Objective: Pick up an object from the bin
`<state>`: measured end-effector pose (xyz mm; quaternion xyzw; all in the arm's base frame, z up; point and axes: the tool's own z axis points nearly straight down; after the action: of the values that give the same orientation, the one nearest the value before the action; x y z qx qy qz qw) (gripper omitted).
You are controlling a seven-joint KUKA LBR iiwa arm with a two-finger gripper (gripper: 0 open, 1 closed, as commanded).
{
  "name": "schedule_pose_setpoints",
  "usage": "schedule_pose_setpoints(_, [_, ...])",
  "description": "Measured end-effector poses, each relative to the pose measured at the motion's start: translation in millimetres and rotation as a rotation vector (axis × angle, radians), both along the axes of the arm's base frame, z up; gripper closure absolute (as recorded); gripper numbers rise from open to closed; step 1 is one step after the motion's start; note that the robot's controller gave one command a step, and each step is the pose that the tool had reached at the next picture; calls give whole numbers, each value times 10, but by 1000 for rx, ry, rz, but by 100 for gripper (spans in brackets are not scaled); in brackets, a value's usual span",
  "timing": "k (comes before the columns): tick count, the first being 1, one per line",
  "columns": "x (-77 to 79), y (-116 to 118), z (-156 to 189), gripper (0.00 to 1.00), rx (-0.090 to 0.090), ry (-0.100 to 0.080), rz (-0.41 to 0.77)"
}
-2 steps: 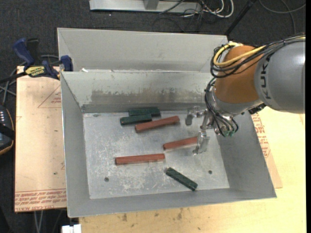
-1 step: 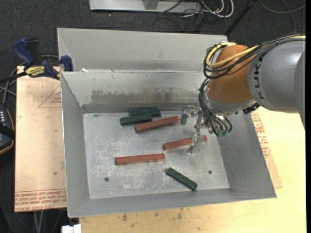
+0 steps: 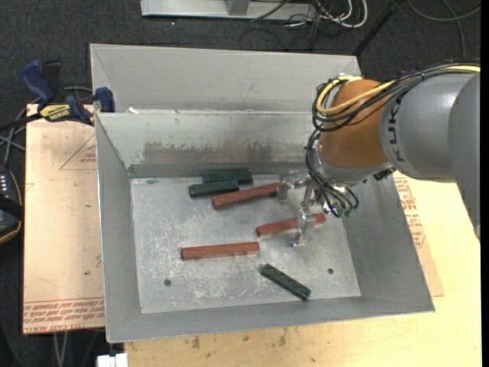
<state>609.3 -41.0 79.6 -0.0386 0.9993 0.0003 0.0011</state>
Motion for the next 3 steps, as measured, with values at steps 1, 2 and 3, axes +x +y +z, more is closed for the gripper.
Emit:
schedule_pose_setpoints(1, [61,-90,-82,100,0,-1,-3])
schedule_pose_setpoints(2, [61,-90,-83,100,0,-1,-4])
schedule_pose_setpoints(3, [40,-87,-25,100,1,5,-3])
